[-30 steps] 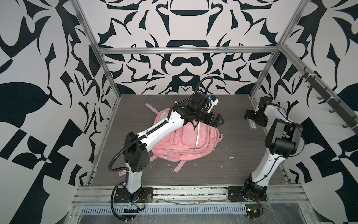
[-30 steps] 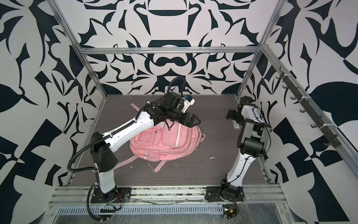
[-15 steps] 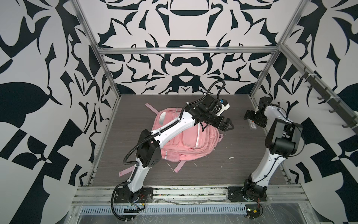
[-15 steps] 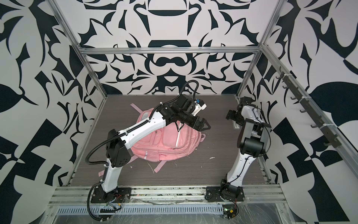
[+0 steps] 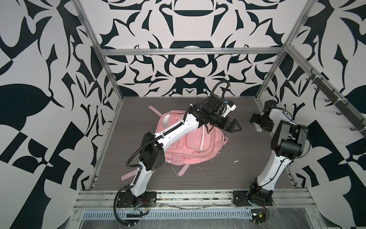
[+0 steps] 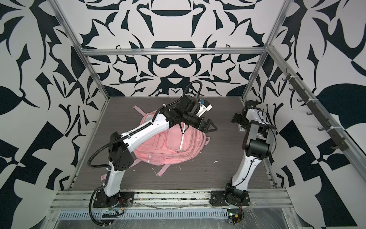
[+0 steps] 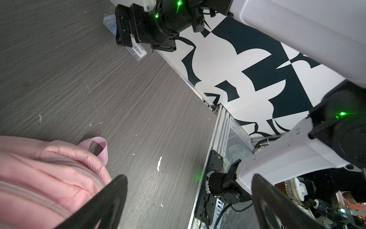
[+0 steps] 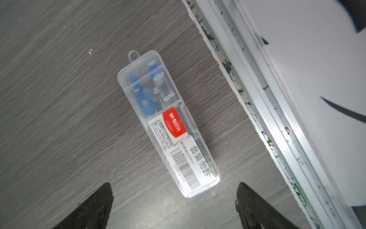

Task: Pack the student bag
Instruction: 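Lower the right gripper and grasp the clear compass case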

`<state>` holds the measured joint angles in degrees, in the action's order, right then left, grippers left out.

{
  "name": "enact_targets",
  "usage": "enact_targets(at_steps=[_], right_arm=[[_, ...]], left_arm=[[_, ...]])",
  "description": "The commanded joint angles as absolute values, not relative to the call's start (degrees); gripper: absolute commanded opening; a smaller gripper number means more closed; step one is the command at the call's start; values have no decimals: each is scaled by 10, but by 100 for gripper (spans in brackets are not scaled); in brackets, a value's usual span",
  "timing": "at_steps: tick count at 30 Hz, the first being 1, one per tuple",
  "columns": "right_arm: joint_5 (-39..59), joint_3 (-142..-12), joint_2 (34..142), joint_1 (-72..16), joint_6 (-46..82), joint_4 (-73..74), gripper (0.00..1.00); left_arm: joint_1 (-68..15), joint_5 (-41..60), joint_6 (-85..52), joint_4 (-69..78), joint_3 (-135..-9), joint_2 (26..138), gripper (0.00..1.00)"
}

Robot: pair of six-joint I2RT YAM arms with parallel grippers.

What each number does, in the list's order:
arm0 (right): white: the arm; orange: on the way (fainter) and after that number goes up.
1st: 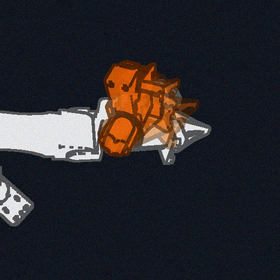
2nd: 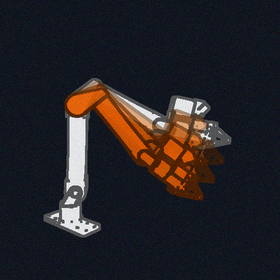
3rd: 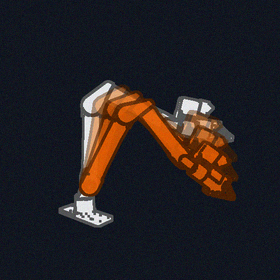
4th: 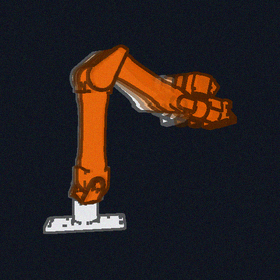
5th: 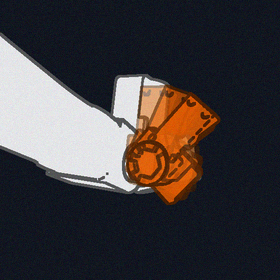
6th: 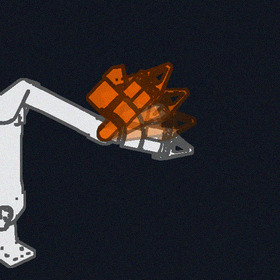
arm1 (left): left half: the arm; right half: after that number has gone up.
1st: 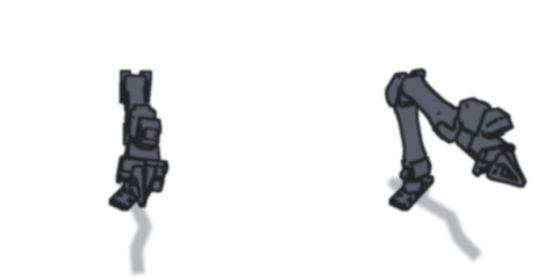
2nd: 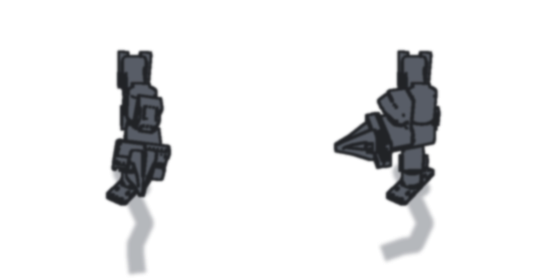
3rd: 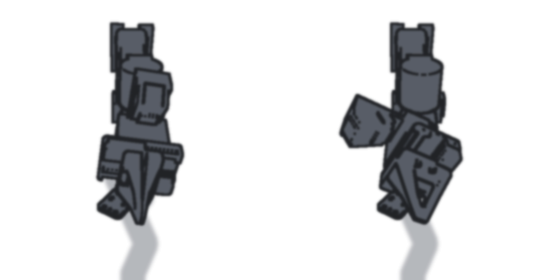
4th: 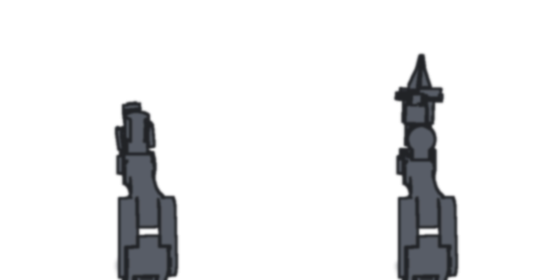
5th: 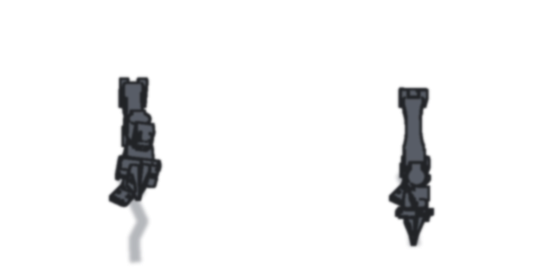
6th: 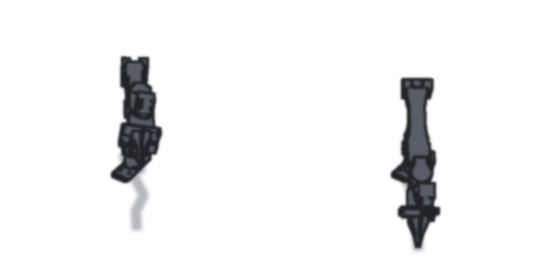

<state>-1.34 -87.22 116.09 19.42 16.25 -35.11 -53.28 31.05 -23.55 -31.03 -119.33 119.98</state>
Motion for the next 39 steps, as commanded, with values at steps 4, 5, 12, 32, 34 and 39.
enact_targets(at_steps=[4, 5, 12, 32, 34, 39], right_arm=[[-13, -833, 1163, 200, 200, -278, 98], [-13, -826, 1160, 200, 204, -269, 98], [-11, -823, 1161, 200, 208, -258, 96], [-8, -824, 1171, 199, 215, -250, 65], [-9, -824, 1171, 198, 215, -250, 62], [-7, -820, 1169, 199, 215, -247, 45]], left_arm=[[-533, 334, -274, -304, -1229, 1222, 99], [-533, 334, -276, -304, -1229, 1221, 100], [-534, 328, -291, -287, -1197, 1202, 99], [-533, 321, -326, -231, -1132, 1171, 99], [-531, 319, -328, -228, -1129, 1170, 99], [-527, 316, -333, -222, -1119, 1163, 99]])
